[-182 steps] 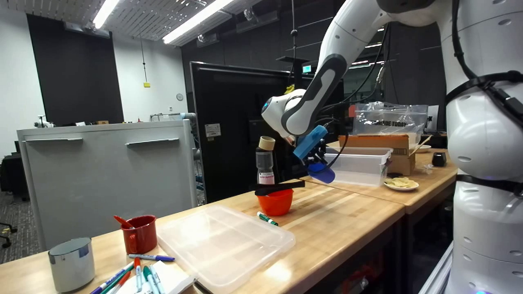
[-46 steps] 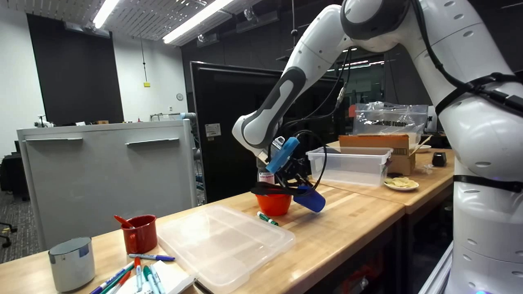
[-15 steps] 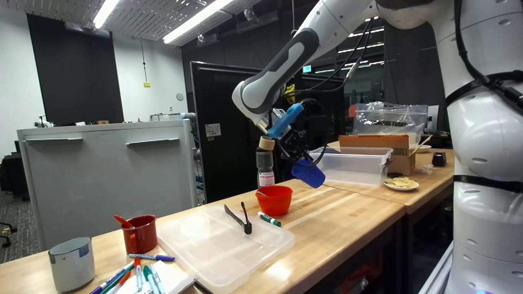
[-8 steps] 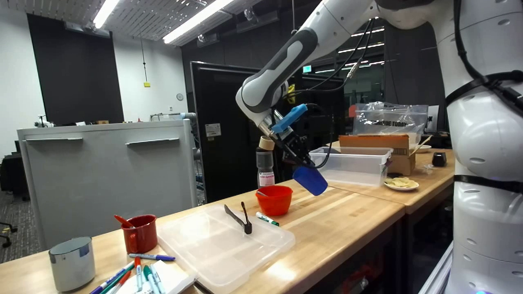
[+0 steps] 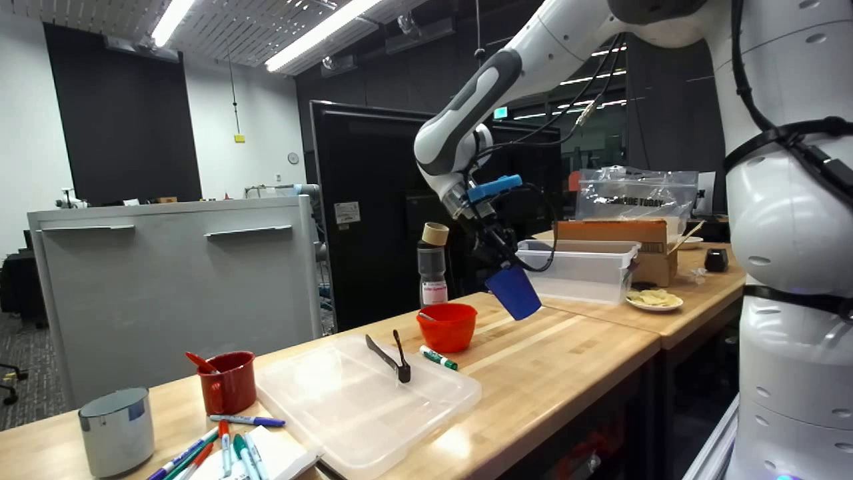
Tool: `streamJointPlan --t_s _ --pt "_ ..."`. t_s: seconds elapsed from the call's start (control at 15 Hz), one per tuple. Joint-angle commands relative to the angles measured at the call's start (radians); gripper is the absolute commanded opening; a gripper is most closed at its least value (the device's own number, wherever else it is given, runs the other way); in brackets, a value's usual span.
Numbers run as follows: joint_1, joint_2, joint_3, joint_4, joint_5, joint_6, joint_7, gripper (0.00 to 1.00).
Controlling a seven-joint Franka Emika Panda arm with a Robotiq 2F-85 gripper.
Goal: Hang the blue cup on to the clamp on top of the orange jar
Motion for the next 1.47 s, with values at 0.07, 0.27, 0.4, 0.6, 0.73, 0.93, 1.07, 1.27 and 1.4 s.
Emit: streamJointPlan --t_s 0.07,0.27,0.4,0.6,0.73,0.93,1.07,1.27,1.4 --pt "-0.037 -0.028 -0.028 -0.011 0.067 0.04 -0.068 0.01" --pt "-0.049 -0.05 -0.04 -0.038 0.094 0.15 -0.071 0.01" --pt "-0.054 -0.058 -0.046 -0.048 0.11 0.219 -0.077 0.01" --pt "-0.061 -0.064 -0.058 -0.065 0.117 0.336 -0.056 0.01" --pt "-0.068 -0.062 -0.073 -0.084 0.102 0.46 -0.005 0.01" --pt "-0.087 -0.049 -0.101 -0.105 0.114 0.597 0.056 0.01" --pt "-0.098 -0.054 -0.115 -0.121 0.116 0.651 0.079 0.01" --pt "-0.112 -0.061 -0.131 -0.134 0.118 0.685 0.093 0.01" --pt "-0.111 -0.023 -0.13 -0.1 0.1 0.66 0.068 0.04"
